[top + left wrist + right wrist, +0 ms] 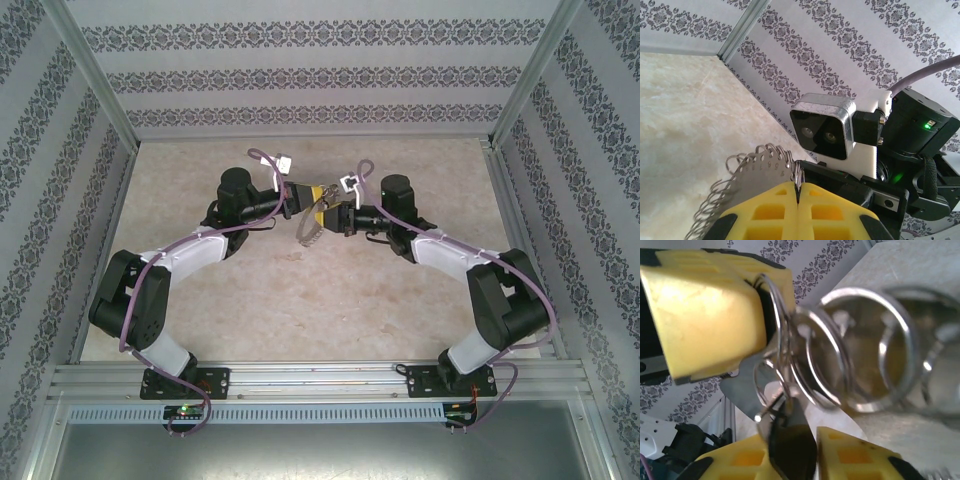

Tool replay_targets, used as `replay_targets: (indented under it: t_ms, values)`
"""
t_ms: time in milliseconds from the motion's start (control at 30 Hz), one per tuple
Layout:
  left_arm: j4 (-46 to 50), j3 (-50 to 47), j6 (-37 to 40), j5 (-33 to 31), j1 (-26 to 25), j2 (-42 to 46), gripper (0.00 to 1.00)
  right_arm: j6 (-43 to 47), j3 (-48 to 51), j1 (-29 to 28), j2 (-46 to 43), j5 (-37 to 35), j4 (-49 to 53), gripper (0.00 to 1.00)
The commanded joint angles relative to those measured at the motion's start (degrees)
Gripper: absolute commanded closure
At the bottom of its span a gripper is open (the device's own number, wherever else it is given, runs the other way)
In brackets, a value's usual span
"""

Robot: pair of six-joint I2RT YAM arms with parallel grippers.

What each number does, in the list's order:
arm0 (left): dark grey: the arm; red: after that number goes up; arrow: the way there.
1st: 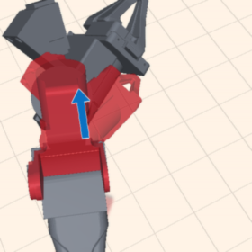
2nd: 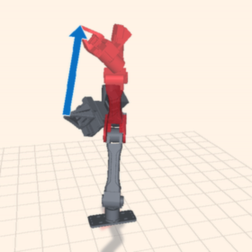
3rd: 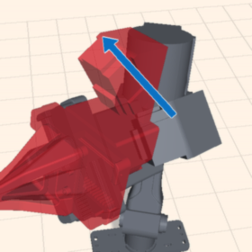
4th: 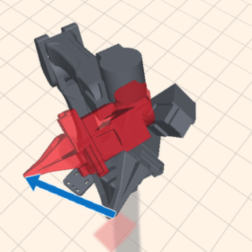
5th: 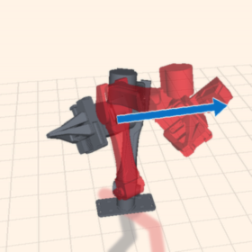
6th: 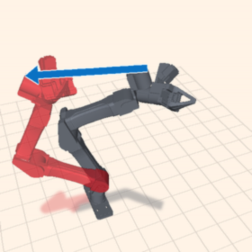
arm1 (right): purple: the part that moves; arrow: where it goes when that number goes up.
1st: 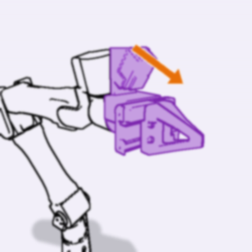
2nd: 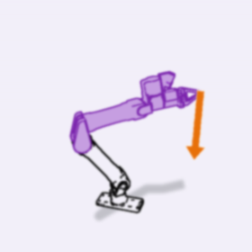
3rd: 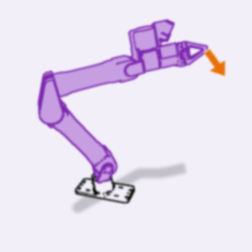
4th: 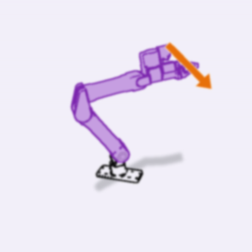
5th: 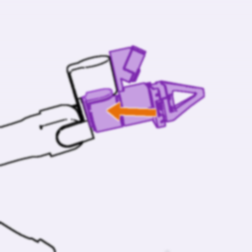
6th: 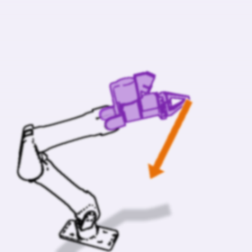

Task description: Put the keys on the keyring

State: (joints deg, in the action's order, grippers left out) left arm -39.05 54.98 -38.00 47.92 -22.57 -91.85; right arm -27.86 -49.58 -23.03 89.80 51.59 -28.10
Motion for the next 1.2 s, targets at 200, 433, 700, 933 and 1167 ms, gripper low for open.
replay_targets:
  t_ms: [200, 433, 700, 933, 1167]
  values:
    - [-3.3, 0.5, -1.0, -3.0, -1.1, 2.6, 1.0, -2.4, 3.6, 5.4, -10.1, -0.2, -2.2, 0.73]
    - [-2.0, 0.6, -0.4, -4.7, -1.6, 3.7, 1.0, -6.1, 2.4, 6.4, -12.3, -3.8, -5.1, 0.69]
    - [-1.0, 1.3, 0.1, -5.1, -2.2, 4.0, 1.0, -15.6, 0.3, 6.4, -7.8, -3.7, -16.9, 0.67]
    - [-0.4, 1.3, 0.4, -5.2, -2.5, 4.1, 1.0, -23.2, 0.0, 5.9, -2.1, -3.1, -27.3, 0.67]
    - [0.1, 1.3, 0.8, -5.3, -2.6, 4.3, 1.0, -26.1, 0.2, 5.5, 0.7, -2.7, -32.3, 0.69]
